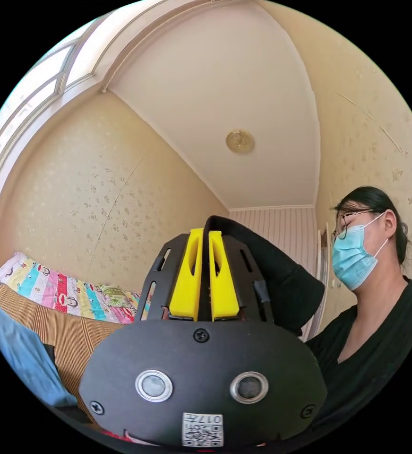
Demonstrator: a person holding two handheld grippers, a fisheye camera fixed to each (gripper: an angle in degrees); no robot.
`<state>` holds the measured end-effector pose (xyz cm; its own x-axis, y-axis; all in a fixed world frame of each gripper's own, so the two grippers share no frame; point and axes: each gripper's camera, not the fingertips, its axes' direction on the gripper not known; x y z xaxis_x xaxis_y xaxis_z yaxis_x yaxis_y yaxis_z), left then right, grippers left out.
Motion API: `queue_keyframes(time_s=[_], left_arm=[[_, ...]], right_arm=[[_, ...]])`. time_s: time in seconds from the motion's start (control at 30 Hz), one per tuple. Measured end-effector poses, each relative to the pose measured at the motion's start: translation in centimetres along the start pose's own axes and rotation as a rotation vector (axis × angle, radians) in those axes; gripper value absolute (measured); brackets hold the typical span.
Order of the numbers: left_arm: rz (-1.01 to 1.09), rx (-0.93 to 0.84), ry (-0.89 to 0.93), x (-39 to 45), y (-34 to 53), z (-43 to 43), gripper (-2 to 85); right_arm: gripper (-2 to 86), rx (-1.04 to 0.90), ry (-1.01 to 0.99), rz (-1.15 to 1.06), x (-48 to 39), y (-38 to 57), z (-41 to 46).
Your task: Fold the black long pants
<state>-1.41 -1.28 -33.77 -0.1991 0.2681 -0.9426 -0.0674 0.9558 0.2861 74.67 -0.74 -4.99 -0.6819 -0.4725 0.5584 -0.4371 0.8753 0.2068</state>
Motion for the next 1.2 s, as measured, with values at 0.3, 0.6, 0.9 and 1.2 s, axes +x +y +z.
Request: queue_keyframes(time_s=[0.3,0.6,0.9,1.2], left_arm=[[-0.232,-0.541,-0.552,-28.7,-7.6,33.8,5.6],[-0.358,-1.051,-0.546,-41.4,22.0,28.1,9.7],[-0.322,-1.171,-0.650,-34.7,39.6,12.7,10.1],[-0.292,-1.246,-0.917,-32.7,44.5,8.8,10.4]], right_arm=[[1.2,-0.275,0.923,0.103,31.2,-10.7,22.1],[0.6,-1.043,1.199,-0.023,46.5,12.1,21.0],[3.9,-1.144,0.851,0.501,44.0,36.7,6.3],[7.9,-1.055,0.630,0.678,39.8,48.3,12.8]])
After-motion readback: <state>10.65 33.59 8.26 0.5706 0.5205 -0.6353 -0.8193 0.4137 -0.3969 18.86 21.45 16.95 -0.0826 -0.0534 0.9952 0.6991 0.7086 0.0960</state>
